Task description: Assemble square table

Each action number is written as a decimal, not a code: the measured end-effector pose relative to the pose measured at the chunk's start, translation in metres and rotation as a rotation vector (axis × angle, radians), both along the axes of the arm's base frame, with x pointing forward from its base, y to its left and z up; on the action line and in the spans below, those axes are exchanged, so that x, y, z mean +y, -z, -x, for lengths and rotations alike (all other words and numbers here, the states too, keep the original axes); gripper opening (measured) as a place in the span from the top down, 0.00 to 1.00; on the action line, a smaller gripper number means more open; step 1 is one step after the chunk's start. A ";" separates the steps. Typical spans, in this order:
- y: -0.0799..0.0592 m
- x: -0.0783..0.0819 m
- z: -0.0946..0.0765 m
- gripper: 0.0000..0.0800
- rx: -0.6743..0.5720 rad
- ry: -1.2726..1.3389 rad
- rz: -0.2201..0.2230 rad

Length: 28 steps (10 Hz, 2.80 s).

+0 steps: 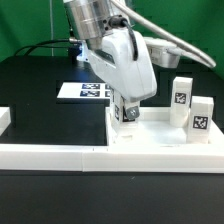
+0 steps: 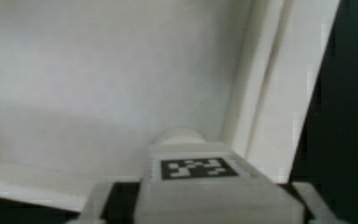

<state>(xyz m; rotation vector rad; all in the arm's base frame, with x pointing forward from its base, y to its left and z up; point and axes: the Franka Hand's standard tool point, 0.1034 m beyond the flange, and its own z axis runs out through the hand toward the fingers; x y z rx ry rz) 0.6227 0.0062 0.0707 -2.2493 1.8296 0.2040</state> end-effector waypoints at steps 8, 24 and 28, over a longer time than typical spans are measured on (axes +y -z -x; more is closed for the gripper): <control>-0.001 0.004 0.000 0.19 -0.157 -0.658 0.056; 0.000 -0.012 -0.004 0.63 -0.136 -0.394 0.140; 0.001 -0.016 -0.003 0.63 -0.084 -0.122 0.106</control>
Offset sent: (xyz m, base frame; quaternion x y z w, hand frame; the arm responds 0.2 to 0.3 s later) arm -0.0049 0.0073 0.0083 -0.0243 0.0210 -0.2502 0.9677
